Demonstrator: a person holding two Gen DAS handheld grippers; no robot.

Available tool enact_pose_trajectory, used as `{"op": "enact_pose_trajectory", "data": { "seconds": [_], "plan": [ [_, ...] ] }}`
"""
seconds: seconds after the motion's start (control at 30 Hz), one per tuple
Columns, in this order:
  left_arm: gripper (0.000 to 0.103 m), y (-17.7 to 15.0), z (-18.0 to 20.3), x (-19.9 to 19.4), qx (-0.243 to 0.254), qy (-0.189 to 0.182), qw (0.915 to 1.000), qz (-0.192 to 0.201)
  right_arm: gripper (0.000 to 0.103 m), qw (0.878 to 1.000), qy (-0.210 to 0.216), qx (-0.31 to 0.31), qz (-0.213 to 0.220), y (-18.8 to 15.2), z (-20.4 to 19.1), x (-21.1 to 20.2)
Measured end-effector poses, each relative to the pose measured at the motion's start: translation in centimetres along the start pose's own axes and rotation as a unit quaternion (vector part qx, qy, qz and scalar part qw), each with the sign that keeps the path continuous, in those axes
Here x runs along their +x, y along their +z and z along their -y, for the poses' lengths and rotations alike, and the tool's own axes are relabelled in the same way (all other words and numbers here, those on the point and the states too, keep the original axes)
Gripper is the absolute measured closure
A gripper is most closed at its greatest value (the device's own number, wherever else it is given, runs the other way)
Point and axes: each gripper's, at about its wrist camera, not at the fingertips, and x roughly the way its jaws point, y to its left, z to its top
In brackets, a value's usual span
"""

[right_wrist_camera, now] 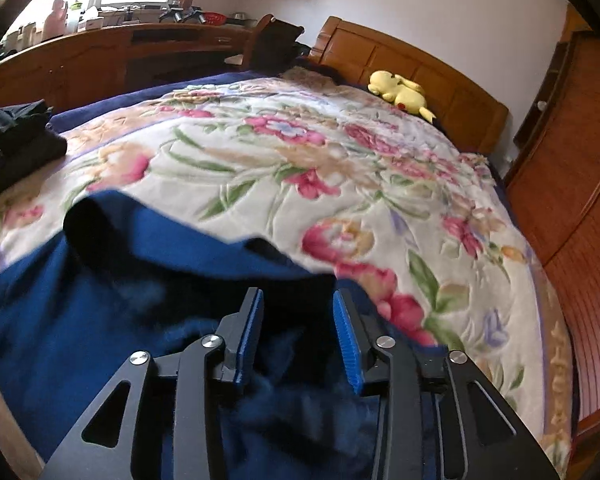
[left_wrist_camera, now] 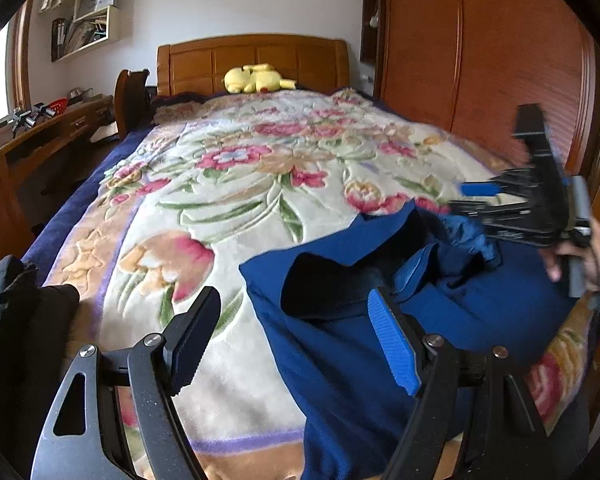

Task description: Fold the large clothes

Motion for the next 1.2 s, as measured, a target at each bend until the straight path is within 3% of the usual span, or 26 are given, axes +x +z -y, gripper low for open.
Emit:
{"op": "enact_pose_trajectory", "data": {
  "seconds": [0.13, 0.27, 0.73, 0.93, 1.13, 1.2],
  "plan": [
    [0.026, -0.2, 0.2, 2.1, 0.012, 0.021, 0.9992, -0.031, 0.064, 1.0, 0.023, 0.005, -0.021, -1.7, 2.7, -0.5],
    [0.026, 0.0, 0.5, 4.0, 0.013, 0.02, 0.9986, -0.047, 0.064, 0.998, 0.034, -0.012, -0.042, -1.1, 3.6, 0.5],
    [0.026, 2.0, -1.6, 11.3, -0.012, 0.037, 0.9932, -0.109, 0.062, 0.996, 0.046, -0.019, -0.076, 2.9, 3.5, 9.8],
    [0.026, 3.5, -2.2, 11.0, -0.039, 0.052, 0.9949, -0.078, 0.062, 0.998, 0.033, 0.01, -0.058, 4.4, 5.0, 12.0],
    [0.026, 4.8, -3.3, 10.0, -0.064, 0.071, 0.9946, -0.04, 0.062, 0.996, -0.044, 0.057, -0.051, 5.2, 7.5, 13.3],
    [0.026, 5.0, -3.9, 9.9, -0.076, 0.075, 0.9936, -0.037, 0.062, 0.995, -0.038, 0.077, -0.055, 5.0, 8.3, 13.3]
  ]
}}
